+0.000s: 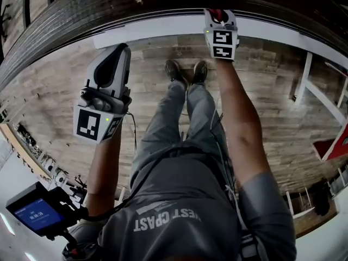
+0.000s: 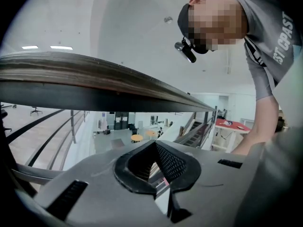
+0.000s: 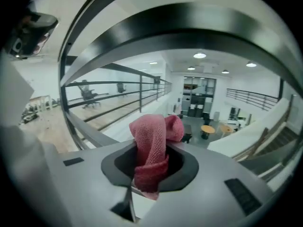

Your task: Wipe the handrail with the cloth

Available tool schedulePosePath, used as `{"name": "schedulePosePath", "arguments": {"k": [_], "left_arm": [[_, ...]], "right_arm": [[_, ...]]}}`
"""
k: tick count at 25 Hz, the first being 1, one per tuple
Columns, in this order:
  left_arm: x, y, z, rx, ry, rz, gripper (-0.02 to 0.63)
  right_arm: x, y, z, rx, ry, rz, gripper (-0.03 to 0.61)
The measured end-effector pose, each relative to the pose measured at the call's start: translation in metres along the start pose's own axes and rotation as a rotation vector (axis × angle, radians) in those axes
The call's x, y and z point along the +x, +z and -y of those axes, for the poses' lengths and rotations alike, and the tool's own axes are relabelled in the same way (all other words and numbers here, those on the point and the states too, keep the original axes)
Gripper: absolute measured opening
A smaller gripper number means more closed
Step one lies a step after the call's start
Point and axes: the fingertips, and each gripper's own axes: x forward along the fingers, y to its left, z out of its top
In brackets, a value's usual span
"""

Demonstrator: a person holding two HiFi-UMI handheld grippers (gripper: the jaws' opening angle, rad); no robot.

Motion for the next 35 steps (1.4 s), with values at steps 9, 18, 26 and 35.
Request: {"name": "schedulePosePath", "arguments": {"k": [9,18,26,35], "left_arm": [[-0.005,-0.008,-0.014,0.016,0.065,0.003,0.006],[-0.097,-0.039,-0.141,0.0,0.057,0.003,0.006],[-0.153,-0.067,-0.215,-0.06,0.061,0.011,0.006],[-0.164,-0.074,-0.211,-0.043,0.06,-0.012,0.006]], "right_arm": [[0.025,-0.019,0.027,0.055,-0.048,-0.02,0.075],[0.089,0.024,-0.23,-0.016,0.151,0.004,0.075],[0.089,0.0,-0.177,0.039,-0.138,-0.059,0.075],[0.153,0.042,-0.447,-0.037,0.352,-0.083,0.075]]}}
